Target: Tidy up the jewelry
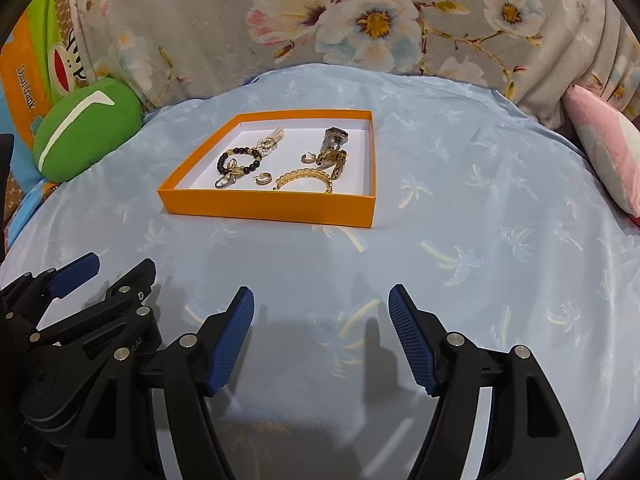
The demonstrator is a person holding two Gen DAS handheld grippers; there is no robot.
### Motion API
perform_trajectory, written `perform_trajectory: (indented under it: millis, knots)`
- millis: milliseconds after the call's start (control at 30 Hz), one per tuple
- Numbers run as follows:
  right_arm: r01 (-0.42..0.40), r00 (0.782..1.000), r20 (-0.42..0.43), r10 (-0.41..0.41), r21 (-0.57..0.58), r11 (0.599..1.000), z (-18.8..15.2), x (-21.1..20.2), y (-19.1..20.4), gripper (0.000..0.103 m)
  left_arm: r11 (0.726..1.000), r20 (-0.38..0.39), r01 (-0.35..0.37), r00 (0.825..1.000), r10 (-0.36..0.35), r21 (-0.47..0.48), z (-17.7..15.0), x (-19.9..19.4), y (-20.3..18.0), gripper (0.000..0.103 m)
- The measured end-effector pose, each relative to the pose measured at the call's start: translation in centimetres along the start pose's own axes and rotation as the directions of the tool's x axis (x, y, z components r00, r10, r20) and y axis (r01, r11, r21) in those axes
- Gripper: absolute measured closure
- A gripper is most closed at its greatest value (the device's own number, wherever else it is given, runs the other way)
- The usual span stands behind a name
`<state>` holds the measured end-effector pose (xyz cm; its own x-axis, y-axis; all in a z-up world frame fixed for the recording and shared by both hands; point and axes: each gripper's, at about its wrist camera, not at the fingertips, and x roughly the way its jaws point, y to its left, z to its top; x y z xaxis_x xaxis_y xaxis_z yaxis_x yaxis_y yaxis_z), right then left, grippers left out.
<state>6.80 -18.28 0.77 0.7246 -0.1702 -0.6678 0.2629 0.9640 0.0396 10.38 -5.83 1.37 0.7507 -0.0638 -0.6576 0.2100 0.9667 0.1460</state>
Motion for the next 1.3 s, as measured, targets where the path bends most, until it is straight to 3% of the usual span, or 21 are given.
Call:
perform_trajectory:
  millis: [267,1300]
  knots:
    - [0.012,1.0,0.004,-0.012,-0.003,1.0,0.02,-0.08,-0.07,0.034,1.0,-0.001,-0.021,1.0,0.021,-0.004,-0.05,0.0,0.11,0.042]
    - [0.038,0.999,0.011,-0.038,-0.01,0.999,-0.02,-0.26,0.0,0.034,1.0,-0.017,-0.026,1.0,0.026,0.0,-0.18,0.4,0.26,0.037]
